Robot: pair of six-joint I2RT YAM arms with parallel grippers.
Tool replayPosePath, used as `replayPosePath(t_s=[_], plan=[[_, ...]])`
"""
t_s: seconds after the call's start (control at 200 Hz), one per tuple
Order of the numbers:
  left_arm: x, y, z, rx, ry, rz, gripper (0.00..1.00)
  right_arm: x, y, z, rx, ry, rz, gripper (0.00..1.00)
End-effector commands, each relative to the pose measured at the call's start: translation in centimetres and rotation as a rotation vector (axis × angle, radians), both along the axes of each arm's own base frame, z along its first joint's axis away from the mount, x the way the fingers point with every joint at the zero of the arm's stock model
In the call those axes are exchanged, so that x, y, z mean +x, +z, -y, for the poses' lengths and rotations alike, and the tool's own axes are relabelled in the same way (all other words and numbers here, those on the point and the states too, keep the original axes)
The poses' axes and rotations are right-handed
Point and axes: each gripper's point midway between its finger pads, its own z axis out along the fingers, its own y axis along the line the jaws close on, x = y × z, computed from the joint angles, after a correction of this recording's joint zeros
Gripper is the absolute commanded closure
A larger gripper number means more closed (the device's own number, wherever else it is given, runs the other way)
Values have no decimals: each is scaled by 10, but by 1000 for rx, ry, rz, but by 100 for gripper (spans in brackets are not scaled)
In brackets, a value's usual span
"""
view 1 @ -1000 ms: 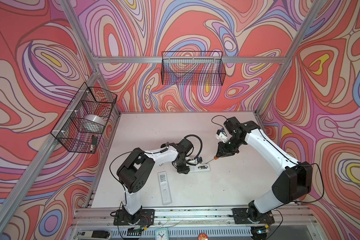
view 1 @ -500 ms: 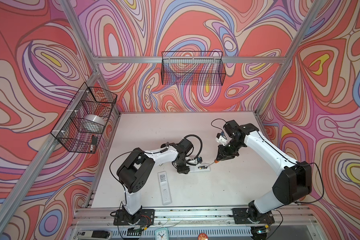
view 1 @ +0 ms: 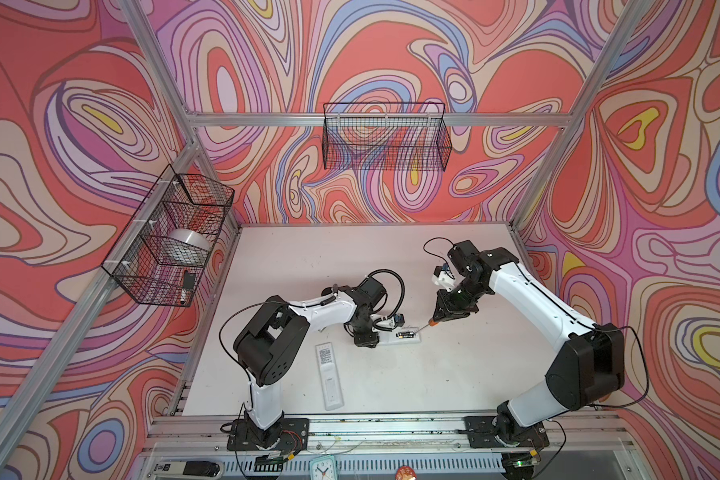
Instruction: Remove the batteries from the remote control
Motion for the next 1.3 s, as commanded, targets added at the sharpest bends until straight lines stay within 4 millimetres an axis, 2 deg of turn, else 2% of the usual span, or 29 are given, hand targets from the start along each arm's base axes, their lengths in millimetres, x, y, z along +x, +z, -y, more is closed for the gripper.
replayPosePath(t_s=[0.0,0.345,0.561,0.801,0.951,1.112,1.297], plan=[[-15,-21,-16,77,-9,-77,65,5,1,-13,65,24,33,100],[-14,-21,-15,78,-9,-77,66,0,38,-41,283,85,106,100],[-13,-21,-15,78,-7,-77,66,4,52,-43,300,83,147,100],[-13,-20,-15,77,-7,-76,66,14,33,-17,98,34,122,100],[-14,-21,-16,78,-7,-78,66,19,30,-6,26,-7,132,100],[-13,-20,-15,75,-7,-81,66,8,29,-16,91,8,67,100],[-13,-21,-16,78,-5,-81,66,-1,17,-9,48,5,18,100]])
